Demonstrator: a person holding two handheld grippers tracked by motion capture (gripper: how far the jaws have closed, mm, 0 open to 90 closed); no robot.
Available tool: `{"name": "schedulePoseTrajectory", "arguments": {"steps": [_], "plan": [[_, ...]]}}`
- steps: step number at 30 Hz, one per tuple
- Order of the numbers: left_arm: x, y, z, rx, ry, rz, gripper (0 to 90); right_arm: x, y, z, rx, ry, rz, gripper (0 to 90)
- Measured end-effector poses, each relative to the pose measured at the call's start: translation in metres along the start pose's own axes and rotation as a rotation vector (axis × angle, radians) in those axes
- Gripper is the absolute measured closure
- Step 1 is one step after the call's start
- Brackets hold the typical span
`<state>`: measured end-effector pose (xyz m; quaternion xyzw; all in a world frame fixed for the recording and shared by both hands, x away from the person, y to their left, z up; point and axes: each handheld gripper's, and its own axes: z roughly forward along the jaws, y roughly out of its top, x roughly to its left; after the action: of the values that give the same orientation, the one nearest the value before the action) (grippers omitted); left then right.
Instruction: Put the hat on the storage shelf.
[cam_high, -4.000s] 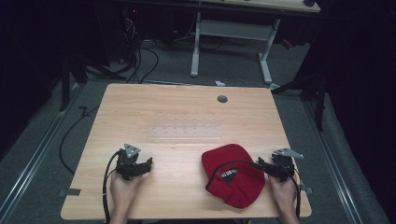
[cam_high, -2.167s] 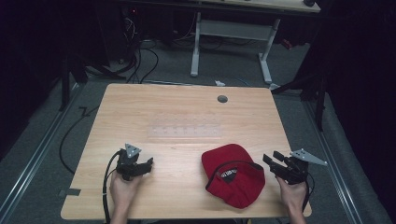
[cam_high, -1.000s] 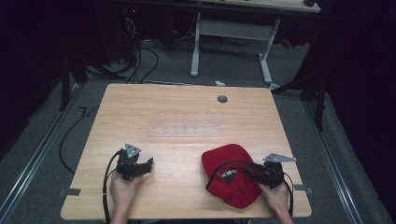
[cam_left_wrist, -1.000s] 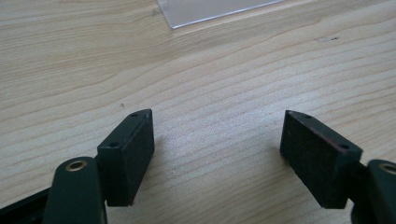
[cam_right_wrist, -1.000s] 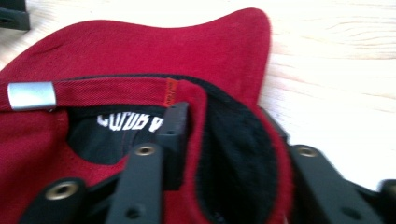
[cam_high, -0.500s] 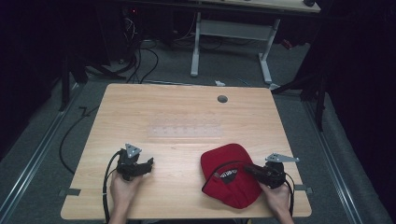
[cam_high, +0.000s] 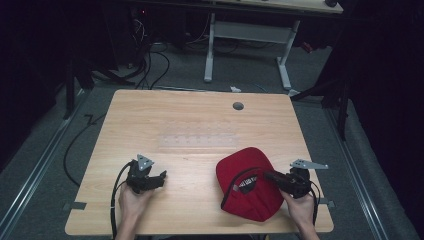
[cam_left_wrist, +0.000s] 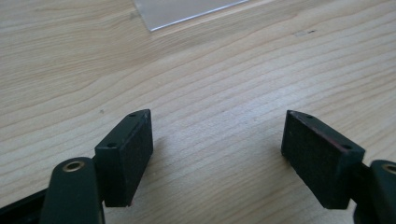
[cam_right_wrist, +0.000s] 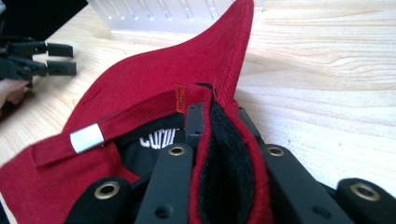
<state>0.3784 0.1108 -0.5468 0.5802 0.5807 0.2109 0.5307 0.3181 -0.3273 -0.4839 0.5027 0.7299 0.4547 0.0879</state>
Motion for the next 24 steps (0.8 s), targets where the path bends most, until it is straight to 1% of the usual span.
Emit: {"name": "schedulePoseTrajectory", "arguments": {"steps": [2,4,5,6,7,8,10,11,12,13,14,15,16,17,18,21,22,23,24], "plan": [[-0.004,-0.001,-0.002,0.002,-0.025,0.004,23.5,0.0,0.002,-0.001,-0.005,0.005,0.012,81.5],[-0.01,-0.001,-0.005,0.003,-0.058,0.019,23.3,0.0,0.004,-0.003,-0.004,0.002,0.024,81.5],[-0.01,-0.001,-0.005,0.003,-0.058,0.019,22.9,0.0,0.004,-0.003,-0.004,0.002,0.024,81.5],[-0.018,0.0,-0.009,0.0,-0.092,0.037,22.6,0.001,0.007,-0.004,-0.009,-0.003,0.027,81.5],[-0.018,0.0,-0.009,0.0,-0.092,0.037,22.6,0.001,0.009,-0.004,-0.008,-0.005,0.027,81.5],[-0.027,0.001,-0.013,-0.003,-0.128,0.06,22.5,0.002,0.011,-0.005,-0.011,-0.005,0.021,81.6],[-0.036,0.001,-0.016,-0.004,-0.162,0.083,21.9,0.003,0.016,-0.006,-0.013,-0.004,0.022,81.6],[-0.036,0.001,-0.016,-0.004,-0.162,0.083,21.7,0.003,0.016,-0.006,-0.013,-0.004,0.022,81.6],[-0.041,0.001,-0.017,-0.007,-0.18,0.092,21.4,0.004,0.02,-0.006,-0.014,-0.003,0.019,81.6],[-0.045,0.002,-0.019,-0.005,-0.198,0.098,21.4,0.004,0.02,-0.006,-0.014,-0.003,0.019,81.6],[-0.052,0.002,-0.021,-0.006,-0.225,0.104,21.0,0.005,0.023,-0.006,-0.015,-0.003,0.018,81.6],[-0.055,0.001,-0.022,-0.003,-0.236,0.118,20.5,0.006,0.026,-0.007,-0.014,0.0,0.024,81.6],[-0.064,0.0,-0.025,-0.008,-0.268,0.131,20.2,0.007,0.029,-0.007,-0.017,0.002,0.018,81.6],[-0.064,0.0,-0.025,-0.008,-0.268,0.131,20.1,0.008,0.031,-0.007,-0.015,0.003,0.02,81.6],[-0.072,0.0,-0.027,-0.003,-0.296,0.153,19.7,0.009,0.033,-0.006,-0.012,0.004,0.02,81.6],[-0.084,-0.002,-0.031,-0.003,-0.338,0.168,19.5,0.01,0.037,-0.004,-0.002,0.012,0.026,81.5],[-0.087,-0.002,-0.032,0.004,-0.349,0.177,19.4,0.011,0.038,-0.003,-0.001,0.014,0.028,81.5],[-0.087,-0.002,-0.032,0.004,-0.349,0.177,19.1,0.011,0.038,-0.003,-0.001,0.014,0.028,81.5],[-0.094,-0.002,-0.034,0.006,-0.374,0.192,18.9,0.013,0.041,-0.001,0.011,0.018,0.04,81.5]]}}
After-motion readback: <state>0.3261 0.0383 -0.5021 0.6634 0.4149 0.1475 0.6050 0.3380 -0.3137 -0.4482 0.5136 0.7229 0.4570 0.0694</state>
